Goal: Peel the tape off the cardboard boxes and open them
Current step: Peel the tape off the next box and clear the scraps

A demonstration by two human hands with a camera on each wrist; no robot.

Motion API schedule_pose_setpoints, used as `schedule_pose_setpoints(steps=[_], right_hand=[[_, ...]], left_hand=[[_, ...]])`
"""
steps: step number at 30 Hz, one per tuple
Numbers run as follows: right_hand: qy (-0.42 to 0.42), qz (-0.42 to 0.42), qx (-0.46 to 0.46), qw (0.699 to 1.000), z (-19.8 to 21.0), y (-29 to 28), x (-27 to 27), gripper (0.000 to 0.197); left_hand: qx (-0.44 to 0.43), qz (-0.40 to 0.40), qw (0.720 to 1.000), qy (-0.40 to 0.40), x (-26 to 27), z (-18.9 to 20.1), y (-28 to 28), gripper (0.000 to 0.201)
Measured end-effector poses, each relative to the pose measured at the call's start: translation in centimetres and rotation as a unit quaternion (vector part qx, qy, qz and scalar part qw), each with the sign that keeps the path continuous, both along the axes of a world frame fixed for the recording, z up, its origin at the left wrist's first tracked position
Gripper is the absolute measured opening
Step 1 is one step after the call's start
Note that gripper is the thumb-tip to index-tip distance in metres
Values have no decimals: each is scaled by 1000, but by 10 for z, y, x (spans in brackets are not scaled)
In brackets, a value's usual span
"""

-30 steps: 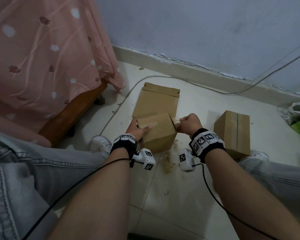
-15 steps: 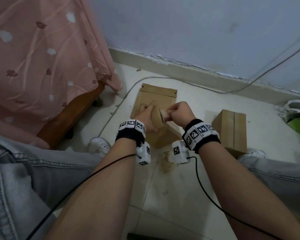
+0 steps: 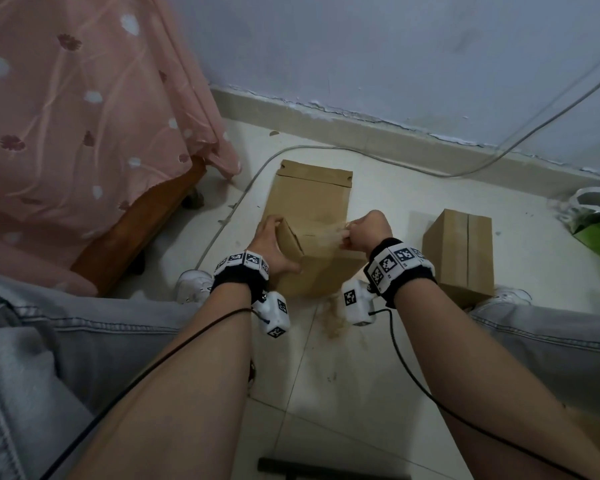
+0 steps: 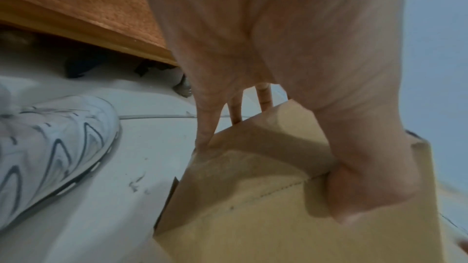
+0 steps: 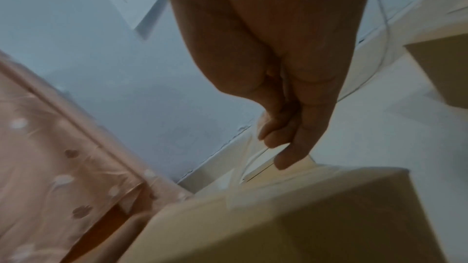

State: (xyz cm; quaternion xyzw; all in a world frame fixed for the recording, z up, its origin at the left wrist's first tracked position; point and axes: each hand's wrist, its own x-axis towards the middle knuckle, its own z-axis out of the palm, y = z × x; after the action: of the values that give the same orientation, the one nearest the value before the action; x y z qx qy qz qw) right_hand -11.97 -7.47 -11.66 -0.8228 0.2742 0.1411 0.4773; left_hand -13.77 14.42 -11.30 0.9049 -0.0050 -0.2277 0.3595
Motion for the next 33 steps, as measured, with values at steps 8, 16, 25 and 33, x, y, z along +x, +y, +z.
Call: schedule_pose_setpoints(steps=[8,16,25,33], right_hand=[[13,-72,-36,997,8,-41,-2,4],[8,-72,254,964,51,3,-27,22],[20,2,234,972,64,20,-33,18],[79,3,176,981,60,14,-24,19]], left_hand=[[2,-2,999,43,-10,-18,11,118],[78,-35,996,24,-12,-14,-8,144],[209,-182,961,4,4,-18,-25,136],[221,-175,960,0,20,-23,-32,122]])
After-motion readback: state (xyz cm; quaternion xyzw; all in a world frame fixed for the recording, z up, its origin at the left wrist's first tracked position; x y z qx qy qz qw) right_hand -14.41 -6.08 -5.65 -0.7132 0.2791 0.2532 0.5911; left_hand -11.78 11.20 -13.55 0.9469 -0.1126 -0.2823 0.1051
